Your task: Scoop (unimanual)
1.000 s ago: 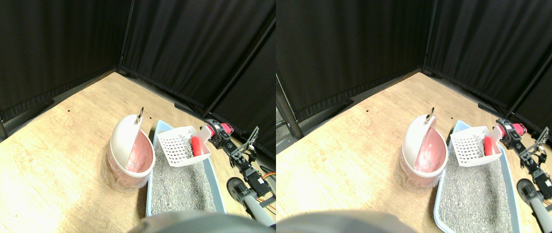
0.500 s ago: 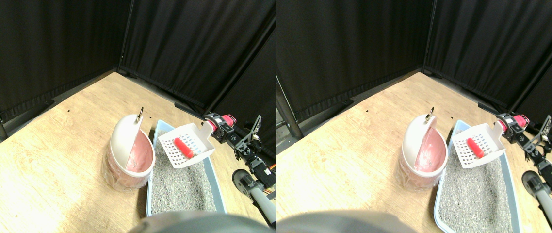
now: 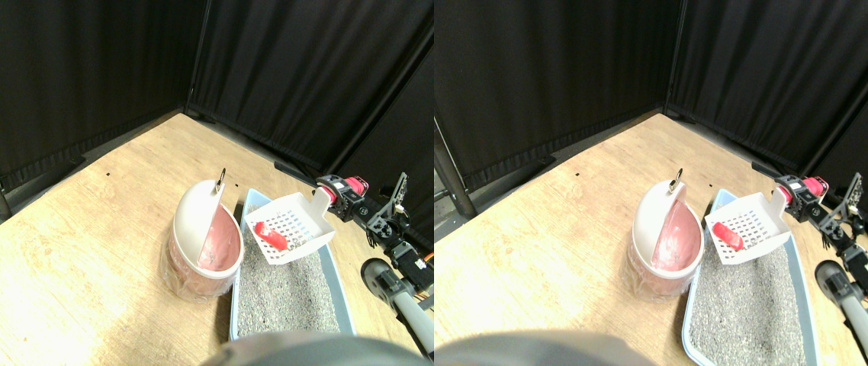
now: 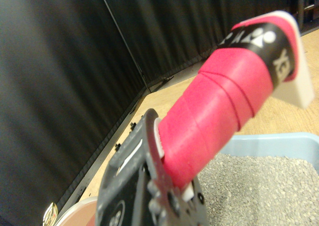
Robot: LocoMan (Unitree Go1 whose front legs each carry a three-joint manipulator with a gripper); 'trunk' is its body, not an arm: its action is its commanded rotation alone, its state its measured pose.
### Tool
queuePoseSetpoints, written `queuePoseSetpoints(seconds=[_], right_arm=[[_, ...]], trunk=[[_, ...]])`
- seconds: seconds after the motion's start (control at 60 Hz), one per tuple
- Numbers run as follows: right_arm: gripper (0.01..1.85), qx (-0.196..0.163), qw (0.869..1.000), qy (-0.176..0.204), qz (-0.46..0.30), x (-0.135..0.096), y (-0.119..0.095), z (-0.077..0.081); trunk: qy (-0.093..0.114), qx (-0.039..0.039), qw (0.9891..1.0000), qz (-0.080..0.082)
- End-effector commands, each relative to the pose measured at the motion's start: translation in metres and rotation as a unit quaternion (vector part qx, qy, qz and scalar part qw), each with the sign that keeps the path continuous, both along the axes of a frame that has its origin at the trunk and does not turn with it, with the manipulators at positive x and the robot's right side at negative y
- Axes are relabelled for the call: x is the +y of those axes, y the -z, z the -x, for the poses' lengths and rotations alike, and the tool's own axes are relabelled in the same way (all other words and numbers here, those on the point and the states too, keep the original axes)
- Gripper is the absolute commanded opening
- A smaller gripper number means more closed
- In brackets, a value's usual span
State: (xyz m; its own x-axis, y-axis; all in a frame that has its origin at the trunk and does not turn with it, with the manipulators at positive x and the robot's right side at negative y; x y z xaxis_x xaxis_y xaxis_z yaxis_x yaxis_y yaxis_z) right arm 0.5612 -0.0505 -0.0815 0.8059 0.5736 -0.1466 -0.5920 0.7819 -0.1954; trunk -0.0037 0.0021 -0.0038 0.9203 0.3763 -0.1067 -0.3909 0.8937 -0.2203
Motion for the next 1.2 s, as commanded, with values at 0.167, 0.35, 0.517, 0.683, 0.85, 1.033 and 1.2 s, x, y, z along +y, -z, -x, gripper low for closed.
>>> queuePoseSetpoints(seconds=[0.167,0.35,0.517,0.683,0.85,1.033,1.2], right_arm=[[0.05,0.009,1.000,-0.010,0.017,0.015,-0.012,0.006],[0.05,0.011,0.999,-0.003,0.045,0.018,-0.013,0.009],[0.05,0.012,0.998,-0.002,0.063,0.023,-0.011,0.011],[0.05,0.019,0.998,0.006,0.062,0.028,-0.004,0.011],[0.19,0.028,0.997,-0.005,0.067,0.033,0.003,0.007],[0.05,0.036,0.995,0.008,0.098,0.041,0.000,0.008],[0.07,0.034,0.994,0.010,0.103,0.045,-0.005,0.010]], trunk=[[-0.024,0.0062,0.9997,-0.002],[-0.023,0.0061,0.9997,-0.002],[-0.021,0.0057,0.9998,-0.002],[-0.025,0.0076,0.9997,-0.001],[-0.028,0.0091,0.9996,0.001],[-0.029,0.0106,0.9995,0.001],[-0.027,0.0104,0.9996,0.002]])
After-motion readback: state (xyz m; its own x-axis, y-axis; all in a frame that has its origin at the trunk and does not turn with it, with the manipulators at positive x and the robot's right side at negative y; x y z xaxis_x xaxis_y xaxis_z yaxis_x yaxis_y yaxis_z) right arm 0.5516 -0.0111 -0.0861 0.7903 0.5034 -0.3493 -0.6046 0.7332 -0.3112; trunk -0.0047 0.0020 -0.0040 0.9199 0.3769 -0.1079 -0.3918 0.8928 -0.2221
